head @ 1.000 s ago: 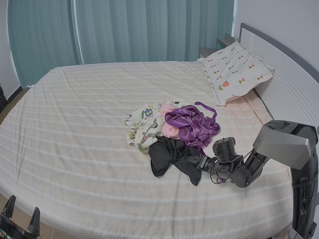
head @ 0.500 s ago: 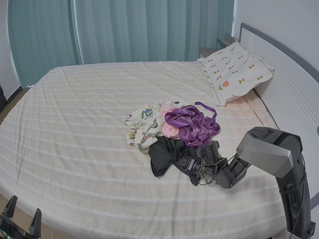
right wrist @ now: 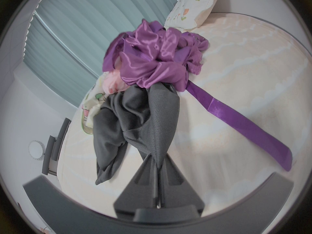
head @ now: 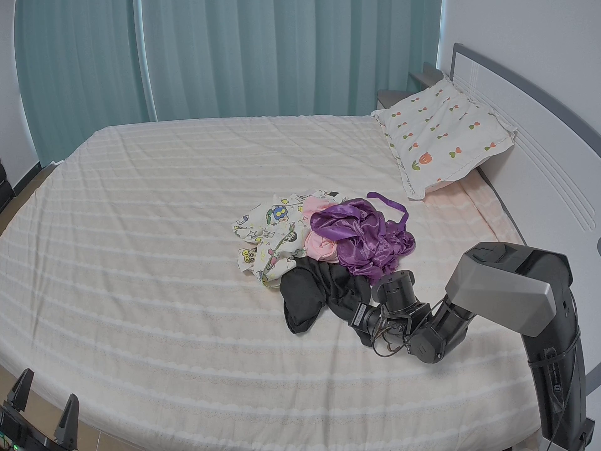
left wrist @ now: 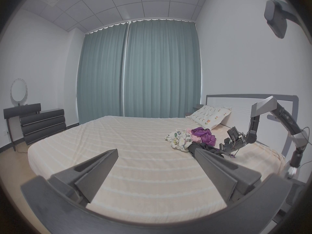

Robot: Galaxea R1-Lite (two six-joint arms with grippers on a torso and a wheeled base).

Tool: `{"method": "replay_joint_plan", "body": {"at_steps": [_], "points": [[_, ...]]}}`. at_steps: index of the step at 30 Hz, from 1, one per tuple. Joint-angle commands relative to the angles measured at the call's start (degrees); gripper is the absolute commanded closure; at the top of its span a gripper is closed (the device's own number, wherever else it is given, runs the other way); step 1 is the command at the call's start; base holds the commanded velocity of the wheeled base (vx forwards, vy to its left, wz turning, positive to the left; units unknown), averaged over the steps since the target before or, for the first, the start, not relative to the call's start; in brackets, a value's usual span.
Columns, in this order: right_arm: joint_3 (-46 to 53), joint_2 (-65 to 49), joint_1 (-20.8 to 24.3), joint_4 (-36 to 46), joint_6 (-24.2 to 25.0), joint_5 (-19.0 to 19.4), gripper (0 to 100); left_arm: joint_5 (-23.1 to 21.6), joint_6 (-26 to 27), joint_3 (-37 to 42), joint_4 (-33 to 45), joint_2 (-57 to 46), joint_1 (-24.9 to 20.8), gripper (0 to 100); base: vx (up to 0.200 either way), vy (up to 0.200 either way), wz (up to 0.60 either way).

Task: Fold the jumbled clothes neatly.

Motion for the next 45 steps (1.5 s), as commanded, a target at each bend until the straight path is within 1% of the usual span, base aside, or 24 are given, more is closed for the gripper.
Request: {"method": "replay_joint_plan", "body": {"at_steps": [1, 2, 3, 6, 7, 8, 12, 13, 16, 19, 20, 21, 22, 24, 26, 29, 30, 31, 34, 35, 40, 41, 43, 45], "points": [[5.88, -4.01, -0.15, -4.80, 0.18, 0.98, 100, -0.94, -2.30, -3.65, -1.86, -0.13, -0.17, 0, 0.000, 0.000, 0.00], [7.63, -4.01, -0.15, -7.52, 0.09, 1.42, 100, -1.38, -7.93, -11.03, -1.86, 4.79, -0.43, 0, 0.000, 0.000, 0.00], [8.07, -4.01, -0.07, -8.31, 0.09, 1.59, 100, -1.91, -9.51, -12.26, -1.42, 6.90, -0.61, 0, 0.000, 0.000, 0.00], [8.78, -4.09, -0.15, -9.37, 0.44, 1.77, 100, -6.65, -8.10, -12.61, -0.80, 12.52, -0.87, 0, 0.000, 0.000, 0.00], [8.78, -4.09, -0.15, -9.37, 0.44, 1.77, 100, -6.65, -8.10, -12.61, -0.80, 12.52, -0.87, 0, 0.000, 0.000, 0.00], [9.22, -4.18, -0.15, -9.63, 1.14, 1.77, 100, -9.55, -7.75, -12.08, -0.72, 16.30, -0.87, 0, 0.000, 0.000, 0.00], [10.27, -5.15, -0.24, -10.86, 1.50, 1.77, 100, -13.68, -7.49, -12.35, -0.89, 21.93, -0.87, 0, 0.000, 0.000, 0.00], [10.36, -5.15, -0.15, -10.95, 1.50, 1.77, 100, -13.68, -7.49, -12.35, -0.89, 21.93, -0.87, 0, 0.000, 0.000, 0.00], [11.24, -6.73, -0.15, -11.74, 1.50, 1.77, 100, -13.95, -4.06, -13.05, -1.95, 33.44, -0.96, 0, 0.000, 0.000, 0.00], [11.41, -7.00, -0.24, -11.83, 1.50, 1.77, 100, -14.30, -3.53, -14.28, -4.32, 40.65, -0.96, 0, 0.000, 0.000, 0.00], [11.41, -7.00, -0.33, -11.92, 1.50, 1.77, 100, -15.53, -3.71, -14.63, -7.66, 46.54, -2.10, 0, 0.000, 0.000, 0.00], [11.41, -7.00, -0.33, -11.92, 1.50, 1.77, 100, -15.53, -3.71, -14.63, -7.66, 46.54, -2.10, 0, 0.000, 0.000, 0.00], [11.41, -7.00, -0.51, -12.01, 1.58, 1.77, 100, -16.23, -4.50, -14.81, -12.05, 53.83, -4.65, 0, 0.000, 0.000, 0.00], [11.41, -7.08, -0.59, -12.01, 1.58, 1.77, 100, -16.23, -5.20, -14.81, -14.69, 58.14, -5.70, 0, 0.000, 0.000, 0.00], [11.59, -7.08, -0.95, -12.01, 1.58, 1.77, 100, -15.97, -7.84, -14.98, -20.93, 67.02, -9.39, 0, 0.000, 0.000, 0.00], [12.47, -7.26, -1.03, -12.27, 1.50, 1.77, 100, -14.56, -11.62, -16.65, -24.27, 76.07, -12.73, 0, 0.000, 0.000, 0.00], [12.47, -7.26, -1.03, -12.27, 1.50, 1.77, 100, -14.56, -11.62, -16.65, -24.27, 76.07, -12.73, 0, 0.000, 0.000, 0.00], [13.61, -7.35, -1.56, -13.85, 1.14, 1.59, 100, -12.63, -15.31, -18.94, -25.59, 82.22, -15.72, 0, 0.000, 0.000, 0.00], [14.93, -7.87, -1.91, -15.35, 1.06, 1.68, 100, -10.69, -19.62, -21.05, -27.17, 87.85, -18.54, 0, 0.000, 0.000, 0.00], [15.63, -8.05, -2.18, -15.52, 1.06, 1.77, 100, -9.82, -22.17, -22.98, -28.67, 92.50, -20.56, 0, 0.000, 0.000, 0.00], [17.39, -8.23, -2.35, -15.78, 0.88, 1.77, 100, -7.36, -27.70, -28.26, -32.36, 102.52, -22.67, 0, 0.000, 0.000, 0.00], [17.83, -8.66, -2.26, -15.78, 0.88, 1.77, 100, -4.28, -31.48, -30.80, -33.24, 106.13, -23.72, 0, 0.000, 0.000, 0.00], [18.62, -9.02, -2.18, -15.78, 0.79, 1.77, 100, -2.52, -35.09, -33.18, -33.32, 109.64, -24.95, 0, 0.000, 0.000, 0.00], [19.68, -9.54, -2.18, -15.70, 0.44, 1.68, 100, -2.52, -36.23, -34.76, -33.41, 112.37, -25.65, 0, 0.000, 0.000, 0.00]]}}
